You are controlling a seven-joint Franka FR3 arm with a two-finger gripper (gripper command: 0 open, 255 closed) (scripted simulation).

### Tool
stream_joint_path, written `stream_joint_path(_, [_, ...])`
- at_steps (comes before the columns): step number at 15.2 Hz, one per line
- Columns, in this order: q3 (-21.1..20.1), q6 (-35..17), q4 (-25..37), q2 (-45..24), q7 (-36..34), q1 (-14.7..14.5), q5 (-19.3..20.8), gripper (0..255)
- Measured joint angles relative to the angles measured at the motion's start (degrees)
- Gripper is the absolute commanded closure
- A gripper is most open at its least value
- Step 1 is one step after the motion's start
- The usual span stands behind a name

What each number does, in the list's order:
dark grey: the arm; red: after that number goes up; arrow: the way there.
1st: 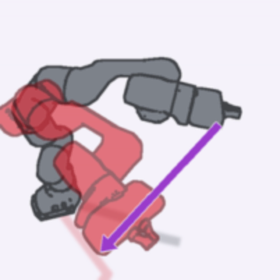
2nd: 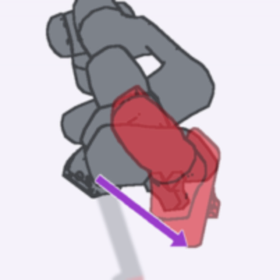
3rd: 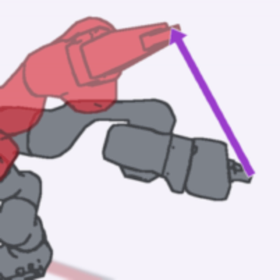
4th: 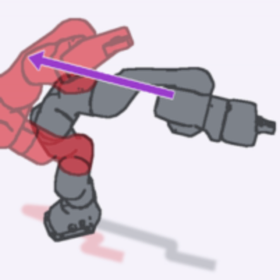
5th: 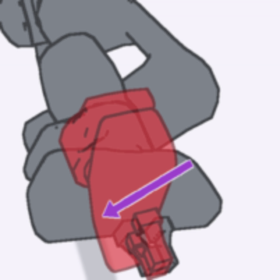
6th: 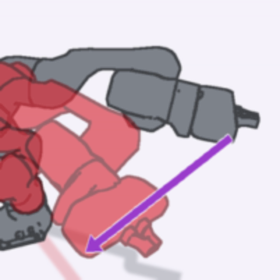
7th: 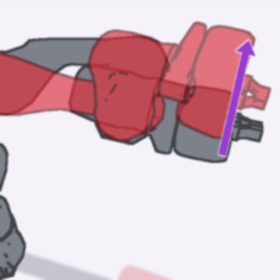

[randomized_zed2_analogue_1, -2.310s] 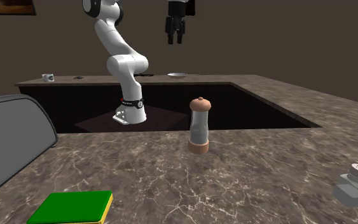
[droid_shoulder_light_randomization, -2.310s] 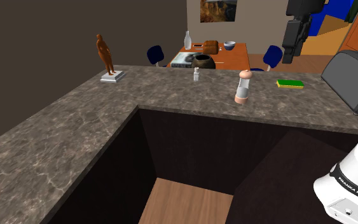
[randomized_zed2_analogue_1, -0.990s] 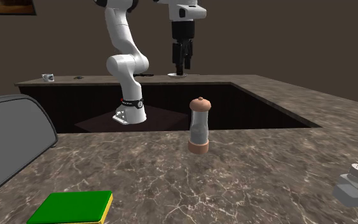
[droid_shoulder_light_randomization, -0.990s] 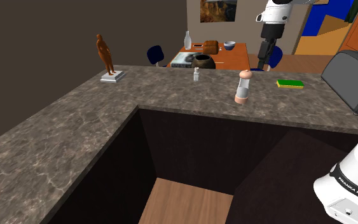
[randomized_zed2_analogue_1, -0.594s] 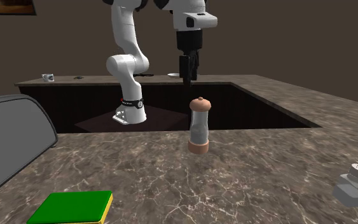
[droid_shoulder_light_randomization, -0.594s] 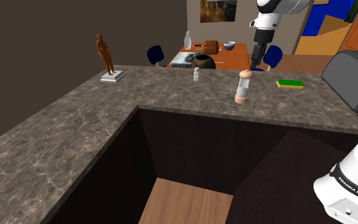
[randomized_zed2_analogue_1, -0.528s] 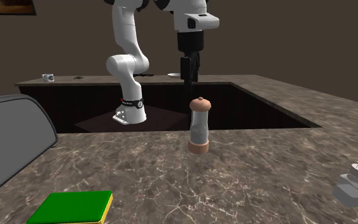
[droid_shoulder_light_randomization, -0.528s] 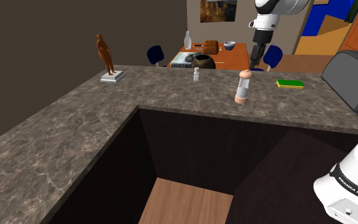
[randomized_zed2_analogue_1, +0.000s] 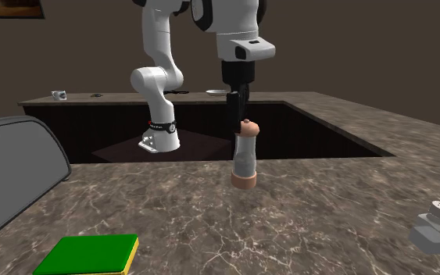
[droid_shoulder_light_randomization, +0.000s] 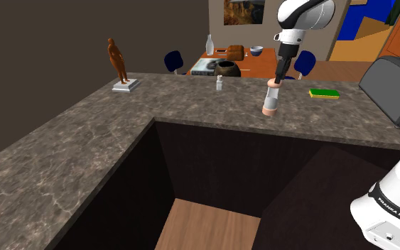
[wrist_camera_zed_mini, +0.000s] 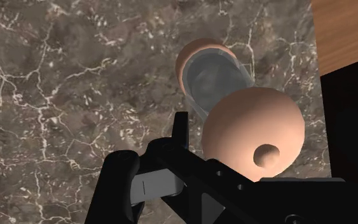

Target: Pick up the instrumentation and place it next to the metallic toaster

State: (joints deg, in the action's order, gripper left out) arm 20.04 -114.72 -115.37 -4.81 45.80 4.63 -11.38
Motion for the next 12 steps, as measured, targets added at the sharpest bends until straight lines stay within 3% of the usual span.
stream_joint_path(8, [-0.14, -1.85, -1.14, -0.76, 0.34, -0.08, -0.48, 0])
stream_joint_path(9, [-0.14, -1.85, -1.14, -0.76, 0.34, -0.08, -0.48, 255])
stream_joint_path(12, [-0.14, -1.85, -1.13, -0.73, 0.34, -0.08, -0.49, 255])
